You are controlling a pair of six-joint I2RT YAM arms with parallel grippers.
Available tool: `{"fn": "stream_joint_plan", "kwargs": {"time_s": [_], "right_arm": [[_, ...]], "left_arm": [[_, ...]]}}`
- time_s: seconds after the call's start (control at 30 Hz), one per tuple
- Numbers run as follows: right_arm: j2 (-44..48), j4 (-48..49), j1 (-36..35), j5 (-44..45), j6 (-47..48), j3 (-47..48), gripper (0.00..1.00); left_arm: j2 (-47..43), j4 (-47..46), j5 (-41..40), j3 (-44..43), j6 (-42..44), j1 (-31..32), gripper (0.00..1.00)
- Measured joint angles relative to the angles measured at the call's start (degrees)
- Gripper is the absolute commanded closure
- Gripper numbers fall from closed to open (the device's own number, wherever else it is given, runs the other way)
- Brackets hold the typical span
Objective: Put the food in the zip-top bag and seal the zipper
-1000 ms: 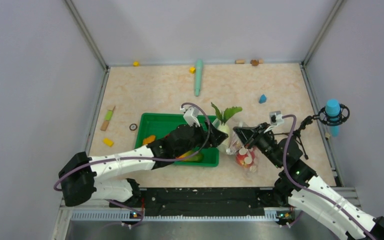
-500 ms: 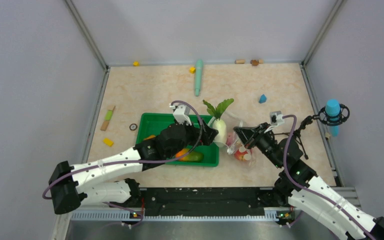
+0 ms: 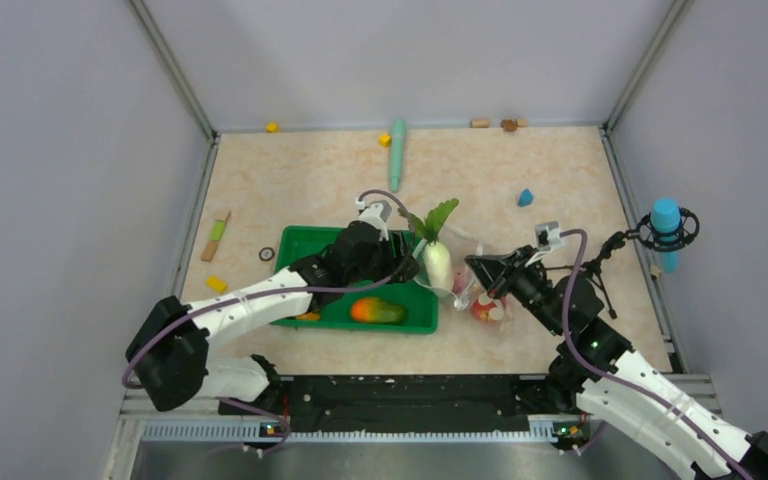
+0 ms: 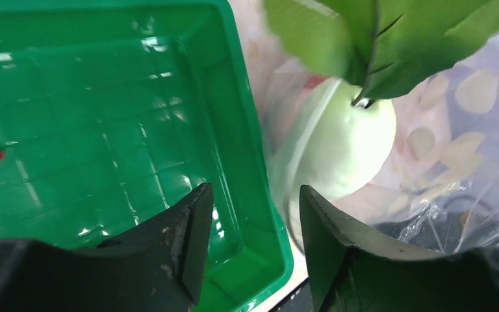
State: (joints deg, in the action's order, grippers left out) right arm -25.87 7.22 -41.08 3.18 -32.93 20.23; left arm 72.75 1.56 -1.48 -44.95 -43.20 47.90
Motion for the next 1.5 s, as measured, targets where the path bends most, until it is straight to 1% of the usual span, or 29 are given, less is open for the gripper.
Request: {"fn": "stream_joint_plan", "kwargs": {"time_s": [0.03,0.1,0.17,0.2,0.43,0.6,0.67,0.73,0.9,1.0,1.13,1.2,1.37,1.43,1.5], "right_arm": [[-0.2,0.0,0.0,-0.1,0.2,0.0,1.0],[-0.5,0.0,0.0,-0.1,0.3,0.0,1.0],[-0.6,-0.1,0.0,-0.2,0.5,0.0,1.0],[-0.6,-0.2,0.0,-0.2,0.7,0.0,1.0],[-0.4,-2.8,0.0,1.2,1.5,0.6,1.0],[1.6,-8.0,0.0,5.4,1.6,2.9,1.0],[3.0,-9.8,0.0,6.5,1.6,3.5,1.0],[5.2,-11.6,0.0,7.3,1.6,3.5,1.0],[11.6,-16.9,0.0,13.3,1.0,3.5,1.0],[14.1,-19.3,0.0,15.9,0.4,3.5,1.0],[14.8,-21.1,0.0,17.1,0.3,3.5,1.0],[14.8,-21.9,0.0,17.4,0.3,3.6,1.0],[14.8,-22.8,0.0,18.1,0.3,4.7,1.0],[14.7,-22.8,0.0,17.9,0.3,4.7,1.0],[14.6,-22.7,0.0,17.7,0.3,4.7,1.0]], "left_arm": [[1.9,0.0,2.1,-0.5,0.0,-0.1,0.5],[4.0,0.0,4.7,-1.4,0.0,-0.2,0.7],[5.5,-0.1,6.9,-2.6,-0.1,-0.2,0.98],[6.1,-0.3,8.0,-3.4,0.1,-0.3,1.0],[8.2,-0.1,12.0,-8.7,3.0,-0.5,1.0],[9.6,0.2,15.5,-16.5,7.3,-0.5,1.0],[9.8,-0.1,17.3,-19.0,9.7,0.2,1.0],[9.6,-0.9,17.7,-19.6,12.4,1.9,1.0],[9.9,-0.3,13.7,-19.6,17.8,6.9,1.0],[11.4,1.2,13.0,-20.6,19.2,6.8,1.0],[12.0,2.4,11.9,-20.6,19.4,6.4,1.0],[11.9,2.8,9.4,-20.6,19.3,6.4,1.0],[11.9,5.9,-1.3,-21.0,17.2,6.0,1.0],[11.9,6.7,-3.2,-21.2,16.7,5.3,1.0],[11.9,6.7,-3.2,-21.4,16.4,5.0,1.0]]}}
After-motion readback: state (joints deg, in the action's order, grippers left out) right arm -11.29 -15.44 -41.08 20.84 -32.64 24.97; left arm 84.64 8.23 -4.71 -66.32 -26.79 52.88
